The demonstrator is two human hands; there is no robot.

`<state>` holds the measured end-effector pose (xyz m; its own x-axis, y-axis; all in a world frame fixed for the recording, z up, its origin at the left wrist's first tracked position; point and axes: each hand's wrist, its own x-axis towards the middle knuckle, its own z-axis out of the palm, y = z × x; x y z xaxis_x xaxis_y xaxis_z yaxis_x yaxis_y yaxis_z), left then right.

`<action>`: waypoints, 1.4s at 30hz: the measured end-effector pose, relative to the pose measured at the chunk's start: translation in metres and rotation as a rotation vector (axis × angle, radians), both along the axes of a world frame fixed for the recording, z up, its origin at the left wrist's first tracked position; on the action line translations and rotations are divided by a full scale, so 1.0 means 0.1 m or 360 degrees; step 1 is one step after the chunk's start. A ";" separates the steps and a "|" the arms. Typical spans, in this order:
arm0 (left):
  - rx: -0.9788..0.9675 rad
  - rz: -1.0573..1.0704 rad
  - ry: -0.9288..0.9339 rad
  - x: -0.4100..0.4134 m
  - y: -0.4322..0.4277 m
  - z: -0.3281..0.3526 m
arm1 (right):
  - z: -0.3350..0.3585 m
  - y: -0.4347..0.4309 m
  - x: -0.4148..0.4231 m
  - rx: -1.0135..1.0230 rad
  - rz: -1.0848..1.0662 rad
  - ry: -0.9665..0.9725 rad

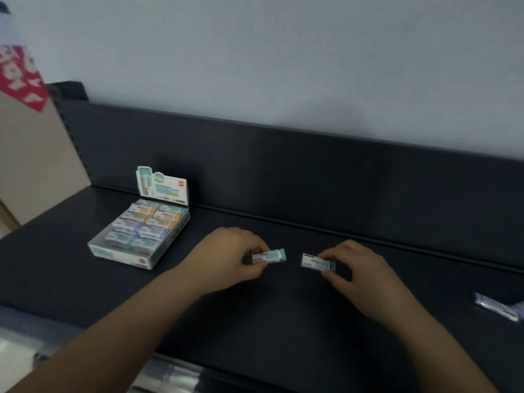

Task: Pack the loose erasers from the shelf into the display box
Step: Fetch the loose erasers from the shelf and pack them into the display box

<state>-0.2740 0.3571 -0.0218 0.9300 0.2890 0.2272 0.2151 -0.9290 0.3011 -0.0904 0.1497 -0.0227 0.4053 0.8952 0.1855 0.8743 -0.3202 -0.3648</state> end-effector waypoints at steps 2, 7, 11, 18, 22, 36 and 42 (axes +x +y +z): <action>-0.0027 0.0042 -0.0010 -0.11 0.00 0.00 | 0.08 0.10 -0.02 0.0015 0.0036 -0.0008; -0.0127 0.0180 -0.0089 -0.43 0.07 0.03 | 0.20 0.41 -0.18 0.0064 0.0199 0.0017; -0.0177 0.0249 -0.0126 -0.64 0.10 -0.03 | 0.21 0.66 -0.42 0.0060 0.0329 0.0036; -0.0105 0.0184 -0.0142 -0.86 0.47 0.04 | 0.30 0.97 -0.71 0.0097 0.0309 -0.0024; 0.0027 0.0093 -0.0141 -1.06 0.83 0.24 | 0.39 1.23 -0.94 0.0166 0.0218 -0.0015; 0.0247 -0.0126 0.0086 -1.67 2.10 0.07 | -0.02 2.28 -1.93 0.0180 0.0075 0.0137; 0.0036 -0.0170 0.0156 -1.67 2.24 -0.09 | -0.09 2.27 -1.98 0.0119 -0.0011 0.0151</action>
<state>-0.4414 0.5807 -0.0313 0.9733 0.1827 0.1391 0.1417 -0.9545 0.2625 -0.2879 0.3770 -0.0315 0.4305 0.8773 0.2119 0.8325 -0.2953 -0.4687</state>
